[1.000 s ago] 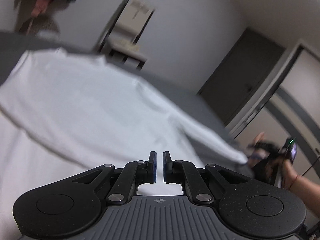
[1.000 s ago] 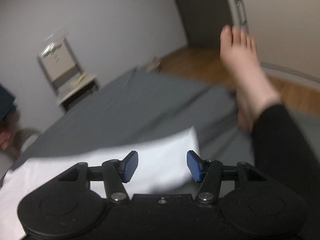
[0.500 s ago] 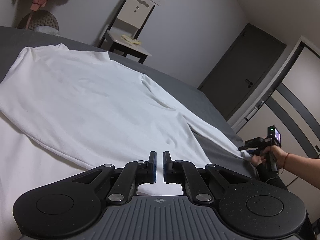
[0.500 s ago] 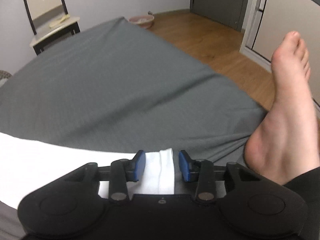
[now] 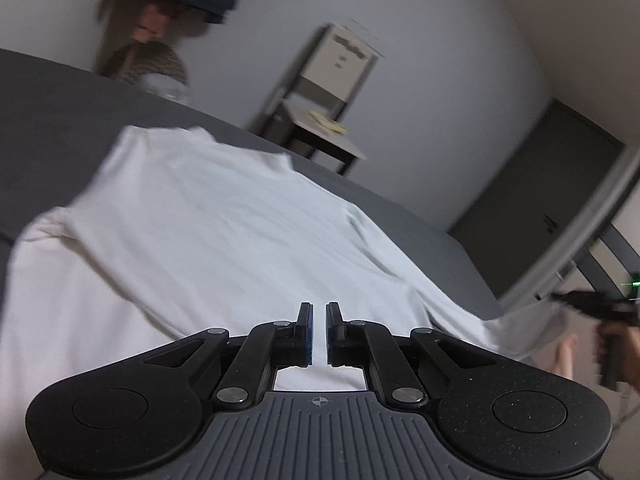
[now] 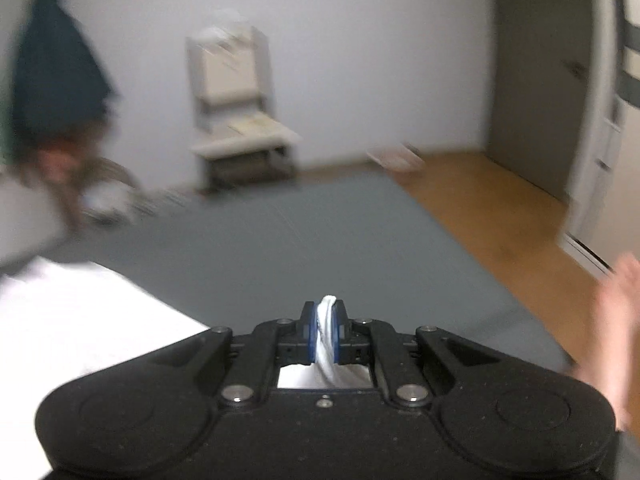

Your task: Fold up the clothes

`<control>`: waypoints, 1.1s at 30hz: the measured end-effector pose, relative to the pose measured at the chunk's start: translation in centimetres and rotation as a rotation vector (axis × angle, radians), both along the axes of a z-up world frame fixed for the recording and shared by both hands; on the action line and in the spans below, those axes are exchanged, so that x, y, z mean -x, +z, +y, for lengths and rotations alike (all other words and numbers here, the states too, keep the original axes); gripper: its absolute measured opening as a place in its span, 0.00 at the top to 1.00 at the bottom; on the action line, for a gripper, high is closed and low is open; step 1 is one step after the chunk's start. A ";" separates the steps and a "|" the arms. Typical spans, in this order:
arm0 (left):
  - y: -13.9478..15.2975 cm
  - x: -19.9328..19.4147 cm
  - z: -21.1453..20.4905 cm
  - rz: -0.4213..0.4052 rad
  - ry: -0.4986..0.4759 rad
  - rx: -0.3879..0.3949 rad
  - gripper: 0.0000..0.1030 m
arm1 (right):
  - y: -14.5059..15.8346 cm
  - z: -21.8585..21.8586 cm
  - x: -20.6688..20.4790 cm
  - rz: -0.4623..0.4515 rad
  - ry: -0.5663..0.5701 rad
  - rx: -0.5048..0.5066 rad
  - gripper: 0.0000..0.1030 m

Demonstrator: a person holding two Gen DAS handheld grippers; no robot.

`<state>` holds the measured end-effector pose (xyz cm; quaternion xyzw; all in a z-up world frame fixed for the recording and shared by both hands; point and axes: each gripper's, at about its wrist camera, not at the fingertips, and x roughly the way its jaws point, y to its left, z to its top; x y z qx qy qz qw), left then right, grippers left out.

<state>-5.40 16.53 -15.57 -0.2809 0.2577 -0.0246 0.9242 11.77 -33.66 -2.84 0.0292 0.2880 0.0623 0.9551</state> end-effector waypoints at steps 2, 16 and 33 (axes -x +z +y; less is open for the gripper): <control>0.5 0.5 0.8 0.000 0.040 -0.007 0.96 | 3.5 4.0 1.7 -0.066 0.095 -0.078 0.93; 1.3 4.8 11.6 0.019 0.359 0.088 0.96 | -0.9 34.2 15.4 0.039 0.746 -0.350 0.93; -0.8 2.7 13.3 0.039 0.335 0.183 0.96 | -9.6 40.2 24.0 0.224 1.000 -0.150 0.93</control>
